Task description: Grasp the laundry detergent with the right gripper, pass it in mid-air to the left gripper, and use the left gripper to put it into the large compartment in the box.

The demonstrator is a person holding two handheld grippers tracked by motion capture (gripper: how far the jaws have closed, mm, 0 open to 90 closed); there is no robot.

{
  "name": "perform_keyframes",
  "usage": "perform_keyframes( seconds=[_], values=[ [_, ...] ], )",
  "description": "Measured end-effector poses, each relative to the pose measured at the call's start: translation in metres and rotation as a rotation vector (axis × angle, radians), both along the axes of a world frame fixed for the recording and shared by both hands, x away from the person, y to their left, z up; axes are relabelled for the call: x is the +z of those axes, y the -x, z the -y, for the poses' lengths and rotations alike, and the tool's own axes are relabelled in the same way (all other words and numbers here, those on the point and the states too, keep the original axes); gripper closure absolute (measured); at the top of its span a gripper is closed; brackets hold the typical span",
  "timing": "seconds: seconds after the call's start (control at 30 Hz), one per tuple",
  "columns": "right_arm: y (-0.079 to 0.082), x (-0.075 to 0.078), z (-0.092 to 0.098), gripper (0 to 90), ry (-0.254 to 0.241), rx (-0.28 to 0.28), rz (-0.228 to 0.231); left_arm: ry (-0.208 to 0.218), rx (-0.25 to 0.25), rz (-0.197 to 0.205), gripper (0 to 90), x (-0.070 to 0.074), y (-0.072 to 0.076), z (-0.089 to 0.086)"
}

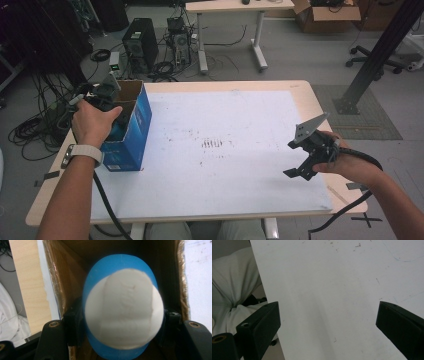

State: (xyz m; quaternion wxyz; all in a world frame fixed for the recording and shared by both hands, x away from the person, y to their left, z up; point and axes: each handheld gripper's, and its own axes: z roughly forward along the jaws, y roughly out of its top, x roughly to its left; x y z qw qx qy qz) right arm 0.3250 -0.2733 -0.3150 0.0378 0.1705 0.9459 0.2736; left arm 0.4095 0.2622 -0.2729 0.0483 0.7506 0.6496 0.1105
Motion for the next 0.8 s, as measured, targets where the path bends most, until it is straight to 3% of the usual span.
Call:
perform_keyframes(
  seconds=[0.67, 0.8],
  values=[
    [0.0005, -0.0047, 0.0022, 5.9, 0.000, -0.004, -0.014, 0.005, 0.001, -0.022, 37.4, -0.0050, -0.0048, -0.0010],
    [0.0006, -0.0054, 0.0029, 5.8, 0.002, -0.005, -0.016, 0.009, 0.013, -0.024, 32.8, -0.0017, -0.0045, -0.0024]
  ],
)
